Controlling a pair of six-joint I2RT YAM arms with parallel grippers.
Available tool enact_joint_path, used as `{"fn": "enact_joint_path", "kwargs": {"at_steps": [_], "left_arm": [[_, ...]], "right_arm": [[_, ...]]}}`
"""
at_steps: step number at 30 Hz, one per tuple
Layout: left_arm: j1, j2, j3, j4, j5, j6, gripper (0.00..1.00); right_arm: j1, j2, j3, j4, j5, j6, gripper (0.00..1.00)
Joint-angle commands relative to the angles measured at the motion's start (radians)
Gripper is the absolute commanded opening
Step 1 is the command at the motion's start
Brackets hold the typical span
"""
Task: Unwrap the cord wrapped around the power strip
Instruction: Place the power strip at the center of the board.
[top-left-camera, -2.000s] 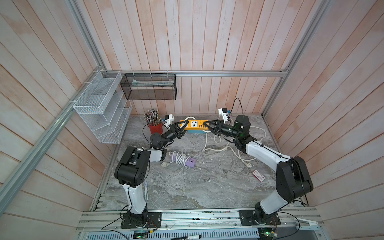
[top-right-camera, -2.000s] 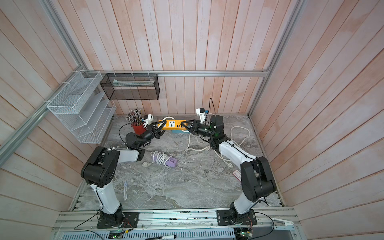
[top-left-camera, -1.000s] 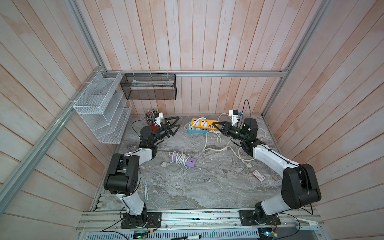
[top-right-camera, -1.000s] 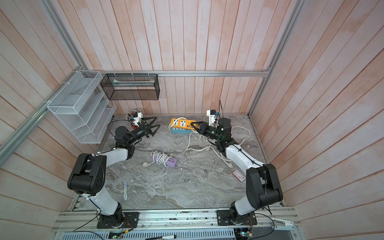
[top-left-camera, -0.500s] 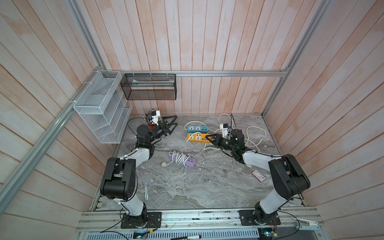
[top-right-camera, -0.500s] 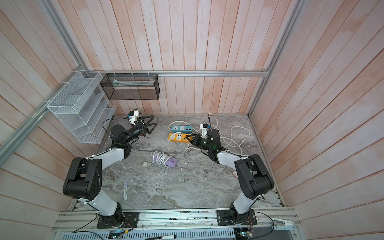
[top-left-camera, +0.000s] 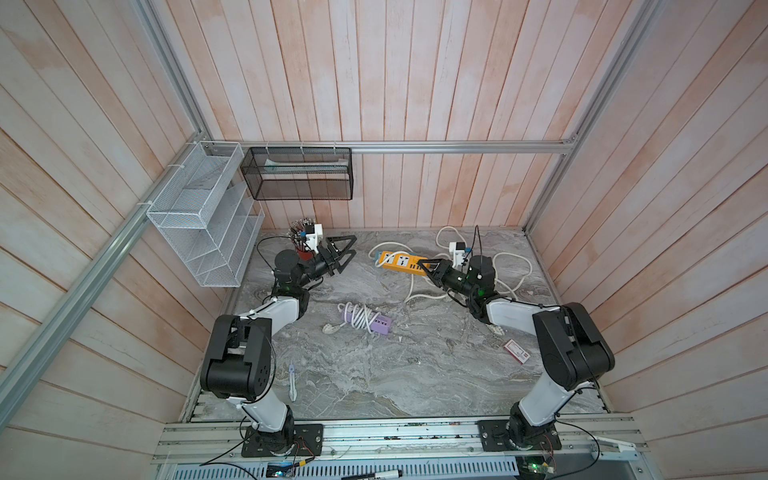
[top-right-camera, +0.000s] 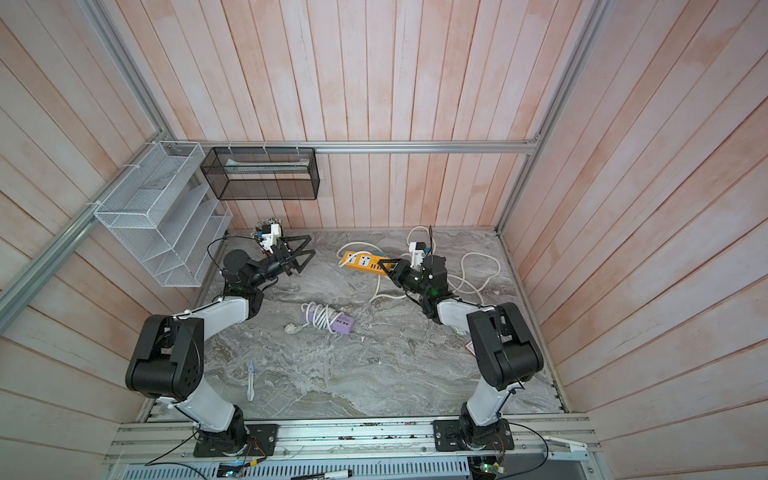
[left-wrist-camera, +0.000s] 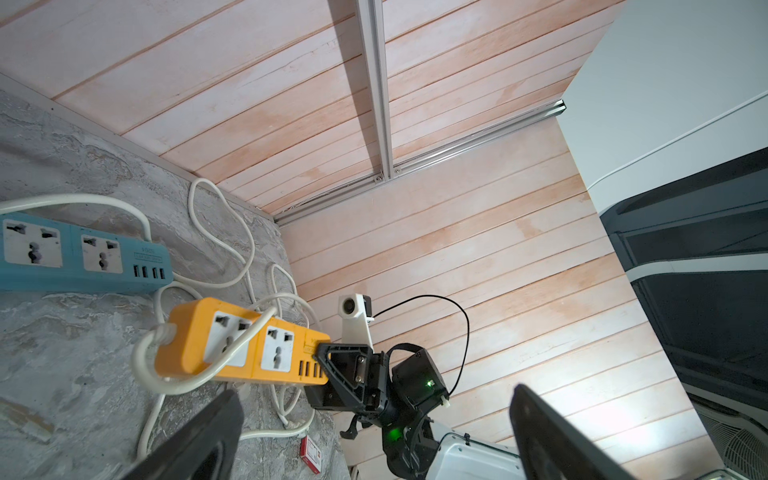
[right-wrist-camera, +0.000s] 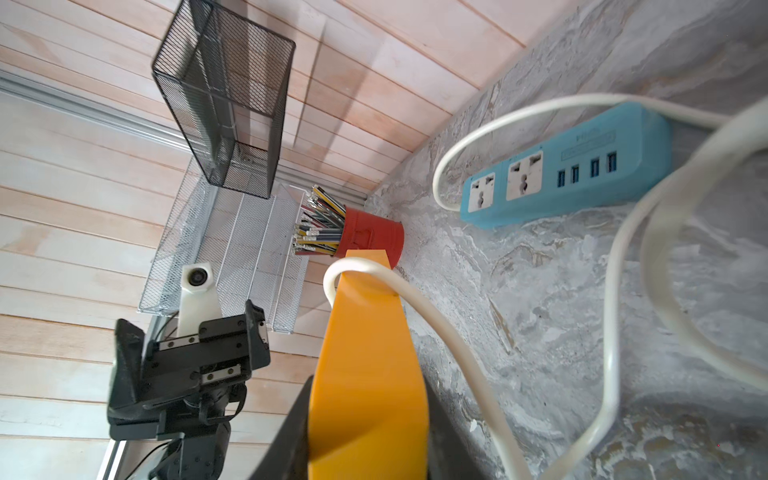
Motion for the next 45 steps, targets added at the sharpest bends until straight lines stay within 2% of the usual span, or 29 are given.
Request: {"fn": "enact_joint_path", "kwargs": {"at_steps": [1, 9, 19, 22, 24, 28, 31, 41, 45], "left_arm": [[0.006, -0.037, -0.003, 0.022, 0.019, 0.014, 1.00], [0.006, -0.015, -0.018, 0.087, 0.012, -0.029, 1.00], [0.006, 0.009, -0.026, 0.125, 0.008, -0.051, 1.00], [0.005, 0.015, -0.024, 0.134, 0.008, -0.059, 1.00], [0.007, 0.017, -0.024, 0.135, 0.009, -0.062, 1.00], [0.013, 0.013, -0.030, 0.140, 0.012, -0.065, 1.00], [0.018, 0.013, -0.034, 0.137, 0.013, -0.062, 1.00], [0.018, 0.032, -0.038, 0.167, 0.009, -0.079, 1.00], [0.018, 0.034, -0.031, 0.163, 0.010, -0.077, 1.00]], "right_arm": [[0.051, 0.055, 0.039, 0.100, 0.044, 0.022, 0.00], [0.114, 0.229, 0.145, 0.128, 0.106, 0.012, 0.00], [0.182, 0.384, 0.196, 0.205, 0.212, 0.031, 0.01], [0.198, 0.423, 0.232, 0.191, 0.216, 0.020, 0.13], [0.203, 0.434, 0.244, 0.178, 0.210, 0.010, 0.28], [0.184, 0.386, 0.227, 0.132, 0.182, -0.043, 0.52], [0.164, 0.314, 0.236, 0.004, 0.148, -0.132, 0.59], [0.105, 0.061, 0.205, -0.360, 0.184, -0.376, 0.61], [0.055, 0.039, 0.165, -0.380, 0.156, -0.381, 0.61]]}}
